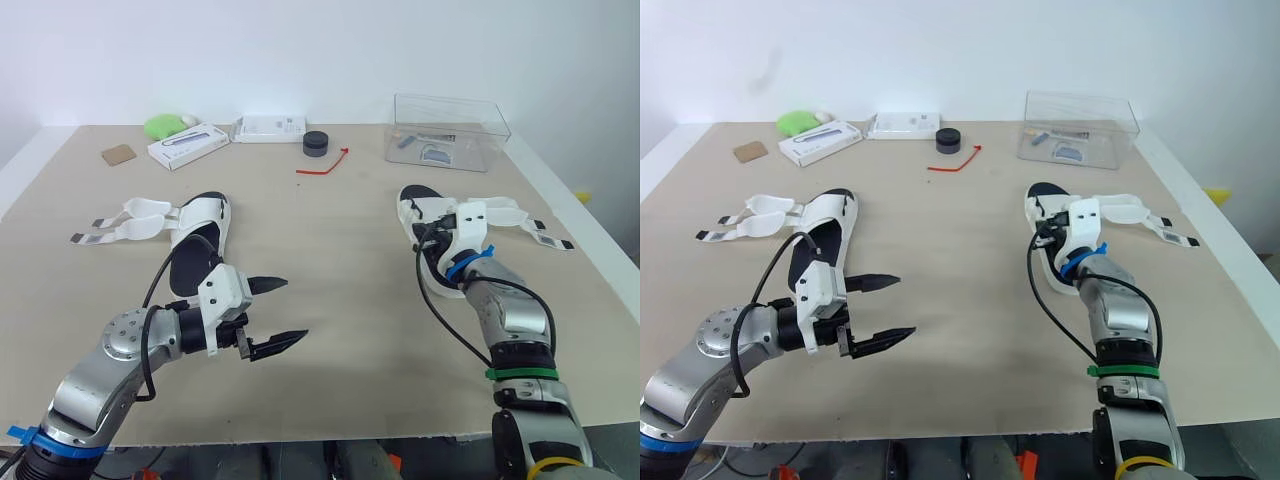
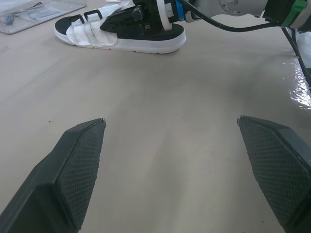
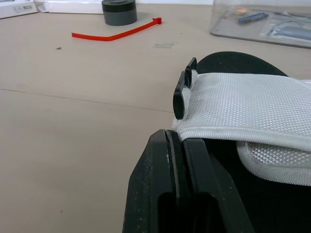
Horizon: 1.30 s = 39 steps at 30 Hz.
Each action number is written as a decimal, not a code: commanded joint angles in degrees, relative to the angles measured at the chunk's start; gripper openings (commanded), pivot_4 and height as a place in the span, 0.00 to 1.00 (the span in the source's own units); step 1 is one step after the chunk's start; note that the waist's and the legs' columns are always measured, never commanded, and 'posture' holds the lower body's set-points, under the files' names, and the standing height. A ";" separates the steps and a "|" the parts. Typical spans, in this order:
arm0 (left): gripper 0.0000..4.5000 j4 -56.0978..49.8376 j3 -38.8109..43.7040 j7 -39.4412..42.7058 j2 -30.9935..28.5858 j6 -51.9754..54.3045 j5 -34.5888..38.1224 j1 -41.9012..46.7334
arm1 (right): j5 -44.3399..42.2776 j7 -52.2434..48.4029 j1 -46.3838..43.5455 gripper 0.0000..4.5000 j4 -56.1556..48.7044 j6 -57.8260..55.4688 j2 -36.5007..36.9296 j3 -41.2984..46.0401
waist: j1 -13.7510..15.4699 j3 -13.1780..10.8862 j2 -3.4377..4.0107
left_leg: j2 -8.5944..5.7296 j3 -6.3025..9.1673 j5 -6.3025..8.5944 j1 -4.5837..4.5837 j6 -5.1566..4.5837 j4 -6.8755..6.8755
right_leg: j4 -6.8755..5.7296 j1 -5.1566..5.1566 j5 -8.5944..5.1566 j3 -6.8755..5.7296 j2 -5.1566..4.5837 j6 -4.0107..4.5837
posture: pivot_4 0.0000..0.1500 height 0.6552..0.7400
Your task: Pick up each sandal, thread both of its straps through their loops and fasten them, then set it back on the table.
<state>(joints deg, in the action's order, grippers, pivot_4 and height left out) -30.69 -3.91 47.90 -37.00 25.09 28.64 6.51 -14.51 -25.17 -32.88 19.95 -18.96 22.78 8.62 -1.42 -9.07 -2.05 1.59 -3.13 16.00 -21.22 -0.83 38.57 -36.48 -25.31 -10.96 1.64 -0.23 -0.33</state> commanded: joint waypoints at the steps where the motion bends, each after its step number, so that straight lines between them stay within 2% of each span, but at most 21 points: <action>1: 1.00 -2.38 2.11 -0.06 -0.69 -0.89 0.35 -0.39 | -1.57 -5.22 -1.24 0.01 -4.30 -0.32 0.92 -1.49 | -0.03 0.00 0.01 | 0.01 0.00 0.00 0.01 0.00 0.00 | 0.00 0.00 0.00 0.00 0.01 0.00 | 1.00 1.00; 6: 1.00 -1.20 6.03 2.24 -2.29 -1.54 2.59 -0.68 | -7.13 -24.85 4.61 0.01 -18.41 -5.12 7.13 -8.73 | 0.02 -0.06 0.10 | 0.04 0.03 0.00 -0.03 0.00 -0.03 | 0.00 -0.04 -0.04 -0.04 0.03 0.03 | 1.00 1.00; 9: 1.00 -0.41 6.95 4.06 -3.13 -2.82 2.57 -1.18 | -7.13 -37.17 9.74 0.01 -25.37 -2.47 13.34 -14.95 | 0.18 -0.07 0.12 | 0.04 0.10 0.07 -0.05 -0.08 -0.05 | 0.00 -0.04 -0.12 -0.15 -0.01 0.12 | 1.00 1.00; 12: 1.00 0.06 7.16 5.00 -3.24 -3.47 2.36 -1.25 | -7.40 -44.67 11.99 0.01 -27.74 0.18 16.77 -17.85 | 0.20 -0.07 0.11 | -0.01 0.11 0.14 -0.05 -0.10 -0.03 | 0.01 -0.01 -0.22 -0.20 -0.06 0.06 | 1.00 1.00; 17: 1.00 0.31 6.83 5.84 -3.26 -3.83 2.01 -1.19 | -6.39 -55.52 12.54 0.01 -25.85 9.40 19.92 -20.46 | 0.22 -0.07 0.10 | -0.05 0.08 0.13 0.00 -0.09 0.03 | 0.02 0.04 -0.23 -0.30 -0.09 -0.09 | 1.00 1.00; 25: 1.00 0.14 6.78 6.50 -3.31 -2.94 2.35 -1.83 | -5.60 -63.73 11.82 0.01 -21.47 17.26 20.71 -22.19 | 0.25 -0.07 0.10 | 0.00 0.14 0.13 0.02 -0.09 0.03 | 0.00 0.05 -0.24 -0.36 -0.03 0.00 | 1.00 1.00; 39: 1.00 0.64 4.68 8.57 -3.77 -6.85 -1.45 -4.26 | -5.76 -64.16 10.07 0.01 -17.83 18.54 19.14 -22.77 | 0.27 -0.06 0.08 | 0.00 0.13 0.08 0.08 -0.03 0.05 | -0.02 0.10 -0.13 -0.37 -0.05 0.12 | 1.00 1.00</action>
<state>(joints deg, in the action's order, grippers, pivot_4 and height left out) -29.74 0.64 55.81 -40.32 19.77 27.64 2.21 -20.92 -87.69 -22.38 1.94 -0.19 41.62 -13.64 -1.15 -9.13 -1.97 1.59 -2.99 16.07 -21.13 -0.85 38.61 -36.51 -25.21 -11.09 1.26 -0.28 -0.23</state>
